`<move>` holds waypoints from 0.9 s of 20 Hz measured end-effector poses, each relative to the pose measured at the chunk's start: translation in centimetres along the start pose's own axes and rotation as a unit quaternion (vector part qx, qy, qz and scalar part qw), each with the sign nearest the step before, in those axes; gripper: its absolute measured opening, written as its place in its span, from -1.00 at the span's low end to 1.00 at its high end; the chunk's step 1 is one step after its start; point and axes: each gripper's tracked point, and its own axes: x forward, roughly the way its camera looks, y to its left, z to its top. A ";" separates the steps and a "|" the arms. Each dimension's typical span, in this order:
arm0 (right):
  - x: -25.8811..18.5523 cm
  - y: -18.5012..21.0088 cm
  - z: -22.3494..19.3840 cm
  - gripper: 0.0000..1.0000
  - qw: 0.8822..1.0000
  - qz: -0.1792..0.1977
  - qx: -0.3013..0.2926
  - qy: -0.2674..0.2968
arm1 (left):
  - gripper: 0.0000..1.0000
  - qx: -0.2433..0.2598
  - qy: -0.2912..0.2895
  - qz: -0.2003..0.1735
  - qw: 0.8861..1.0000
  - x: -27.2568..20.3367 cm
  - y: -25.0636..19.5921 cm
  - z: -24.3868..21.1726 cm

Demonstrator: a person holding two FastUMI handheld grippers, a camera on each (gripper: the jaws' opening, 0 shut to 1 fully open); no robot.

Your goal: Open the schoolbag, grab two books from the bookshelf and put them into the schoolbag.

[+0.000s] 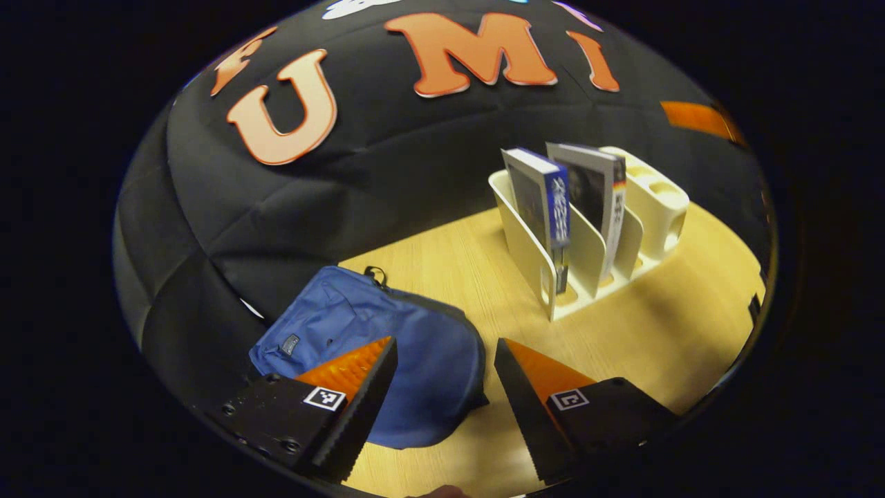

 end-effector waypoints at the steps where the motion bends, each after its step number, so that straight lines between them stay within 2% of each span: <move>1: 0.1 -0.6 -0.2 0.89 1.000 -0.008 0.000 0.003 | 0.82 0.026 0.009 0.007 1.000 0.4 -0.5 -0.8; 6: 0.2 -3.8 -2.1 0.89 0.999 -0.042 0.001 0.024 | 0.82 0.138 0.053 0.027 0.989 2.7 -2.5 -4.9; 10: 0.4 -5.4 -2.8 0.89 0.998 -0.060 0.001 0.036 | 0.81 0.203 0.079 0.097 0.971 4.7 -1.3 -6.9; 14: 0.5 -5.6 -3.0 0.89 0.997 -0.062 -0.004 0.039 | 0.80 0.226 0.114 0.112 0.961 6.5 -1.2 -9.7; 15: 0.5 -5.6 -3.0 0.89 0.997 -0.063 -0.007 0.039 | 0.74 0.226 0.122 0.113 0.960 6.8 -1.5 -10.1; 18: 0.7 -5.5 -3.1 0.89 0.997 -0.061 -0.010 0.042 | 0.74 0.245 0.114 0.147 0.951 7.1 -0.5 -9.4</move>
